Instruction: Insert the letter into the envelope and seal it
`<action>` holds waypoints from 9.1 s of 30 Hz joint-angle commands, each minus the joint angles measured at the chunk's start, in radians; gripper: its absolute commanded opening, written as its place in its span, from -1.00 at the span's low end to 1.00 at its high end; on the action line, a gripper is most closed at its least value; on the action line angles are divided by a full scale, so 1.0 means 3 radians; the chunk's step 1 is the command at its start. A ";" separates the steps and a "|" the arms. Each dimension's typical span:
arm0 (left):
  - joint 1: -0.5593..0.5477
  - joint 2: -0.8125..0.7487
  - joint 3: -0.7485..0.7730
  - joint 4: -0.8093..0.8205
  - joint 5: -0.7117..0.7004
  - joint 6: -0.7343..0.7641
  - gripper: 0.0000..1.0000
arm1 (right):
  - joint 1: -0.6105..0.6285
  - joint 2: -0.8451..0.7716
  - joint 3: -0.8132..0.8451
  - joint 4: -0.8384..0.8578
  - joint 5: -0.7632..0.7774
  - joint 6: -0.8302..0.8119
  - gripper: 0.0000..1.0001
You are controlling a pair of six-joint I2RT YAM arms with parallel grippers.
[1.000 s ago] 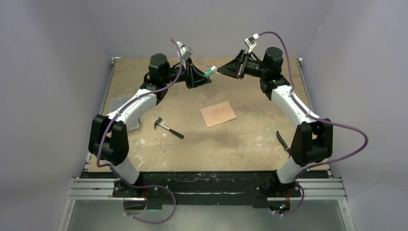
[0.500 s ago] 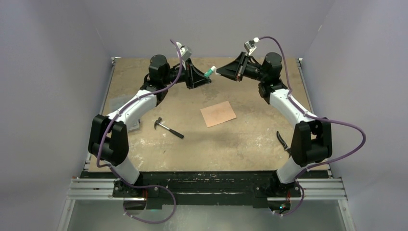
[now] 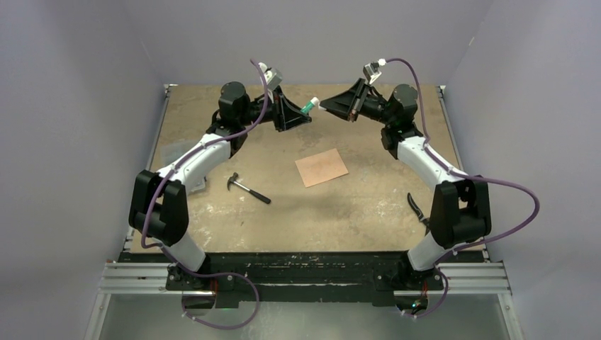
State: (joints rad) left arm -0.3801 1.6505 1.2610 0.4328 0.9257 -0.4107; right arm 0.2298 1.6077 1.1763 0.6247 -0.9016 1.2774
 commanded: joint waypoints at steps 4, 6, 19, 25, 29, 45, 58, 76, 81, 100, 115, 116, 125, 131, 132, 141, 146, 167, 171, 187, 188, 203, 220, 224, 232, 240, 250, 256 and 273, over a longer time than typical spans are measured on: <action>-0.0011 -0.0179 -0.0037 0.0120 0.0119 0.0013 -1.00 | 0.0011 -0.0162 -0.0007 0.0256 0.0126 0.0054 -1.00; -0.0011 -0.0171 -0.0014 0.0022 0.0200 0.0091 -1.00 | 0.0011 -0.0154 0.0117 0.0008 0.0184 -0.0194 -1.00; -0.0011 -0.0059 0.0056 -0.0013 0.0555 0.0084 -1.00 | 0.0047 -0.0083 0.0385 -0.0403 0.0033 -0.0611 -1.00; -0.0016 -0.0010 0.0154 -0.0178 0.0562 0.0180 -1.00 | 0.0164 -0.0012 0.0501 -0.0455 -0.0265 -0.0730 -0.99; -0.0015 -0.0023 0.0153 -0.0211 0.0536 0.0215 -1.00 | 0.0180 -0.0034 0.0469 -0.0534 -0.0248 -0.0770 -0.99; 0.0009 -0.0255 0.0120 -0.0919 -0.0271 0.0857 -1.00 | 0.0159 -0.0300 0.0528 -0.1521 0.0547 -0.1376 -1.00; 0.0009 -0.0112 0.0141 -0.0643 0.0216 0.0596 -1.00 | 0.0159 -0.0157 0.0528 -0.1217 0.0453 -0.1201 -1.00; 0.0005 0.0023 0.0563 -0.1984 0.0488 0.1919 -1.00 | 0.0159 0.0312 0.1122 -0.2312 -0.0466 -0.2109 -0.99; 0.0000 -0.0036 0.0576 -0.2264 0.0359 0.2447 -1.00 | 0.0184 0.0425 0.1296 -0.3060 -0.0490 -0.2750 -1.00; -0.0159 -0.0271 -0.0227 0.0178 -0.0210 0.1064 -1.00 | 0.0430 0.0430 0.0953 -0.2805 -0.0669 -0.2630 -1.00; -0.0217 -0.0008 0.0275 0.0008 0.0113 0.1626 -1.00 | 0.0787 0.0610 0.0894 -0.3433 -0.0717 -0.3283 -1.00; -0.0232 0.0010 0.0285 0.0082 0.0101 0.1574 -1.00 | 0.0801 0.0619 0.0922 -0.3482 -0.0642 -0.3309 -1.00; -0.0156 -0.0290 -0.0122 -0.0490 0.0158 0.1763 -1.00 | 0.0267 0.0051 0.0914 -0.2690 0.0285 -0.2387 -0.46; -0.0154 -0.0348 -0.0377 -0.0352 0.0162 0.1612 -1.00 | 0.0170 -0.0070 0.0943 -0.2533 0.0123 -0.2214 0.66; -0.0153 -0.0345 -0.0382 -0.0360 0.0161 0.1612 -1.00 | 0.0166 -0.0089 0.0944 -0.2507 0.0109 -0.2195 0.70; -0.0145 -0.0318 -0.0354 -0.0505 0.0070 0.1686 -1.00 | 0.0154 -0.0026 0.1037 -0.2610 -0.0118 -0.2151 0.09; -0.0147 -0.0302 -0.0336 -0.0461 0.0029 0.1656 -1.00 | 0.0159 0.0050 0.1098 -0.2854 -0.0151 -0.2393 -0.04; -0.0154 -0.0023 0.0159 -0.0170 -0.0088 0.1816 -1.00 | 0.0666 0.0255 0.0707 -0.3195 -0.0163 -0.2853 -1.00; -0.0150 0.0085 0.0404 0.0005 -0.0181 0.1815 -1.00 | 0.0739 0.0287 0.0577 -0.3336 -0.0135 -0.3022 -1.00; -0.0135 0.0460 0.1262 0.0279 -0.0089 0.1561 -1.00 | 0.0906 0.0448 0.0084 -0.3406 0.0022 -0.3244 -1.00; -0.0134 0.0461 0.1304 0.0374 -0.0044 0.1475 -1.00 | 0.0905 0.0471 0.0087 -0.3406 0.0025 -0.3241 -1.00; -0.0267 0.0344 0.1164 0.1085 0.0374 0.0744 -1.00 | 0.0977 0.0692 0.0163 -0.3438 0.0050 -0.3214 -1.00; -0.0124 -0.0352 -0.0340 -0.0173 0.0148 0.1339 -1.00 | 0.0358 0.0481 0.1394 -0.2985 0.0572 -0.2457 0.36; -0.0109 -0.0296 -0.0395 -0.0569 0.0108 0.1566 -1.00 | 0.0253 0.0394 0.1268 -0.2492 0.0437 -0.2115 0.65; -0.0103 -0.0143 -0.0501 -0.1096 -0.0535 0.1421 -1.00 | 0.0149 0.0143 0.0981 -0.2551 0.0988 -0.2106 0.77; -0.0103 0.0378 -0.0391 -0.1497 -0.2022 0.0573 -1.00 | 0.0149 0.0090 0.0772 -0.2860 0.1373 -0.2289 0.77; -0.0186 0.0734 -0.0639 -0.1095 -0.3162 0.0006 -1.00 | 0.0149 0.0061 0.0653 -0.2855 0.1314 -0.2312 0.75; -0.0407 0.0780 -0.0699 -0.1210 -0.3749 0.0118 -0.79 | 0.0149 0.0066 0.0584 -0.2847 0.1294 -0.2312 0.74; -0.0520 0.1138 -0.0371 -0.2045 -0.3980 0.0054 -0.34 | 0.0144 0.0028 0.0571 -0.2726 0.1129 -0.2192 0.72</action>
State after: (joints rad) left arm -0.5392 1.9411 1.1580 -0.0387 -0.2687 -0.3840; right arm 0.2722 1.6596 1.3502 -0.2226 -0.5404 0.6109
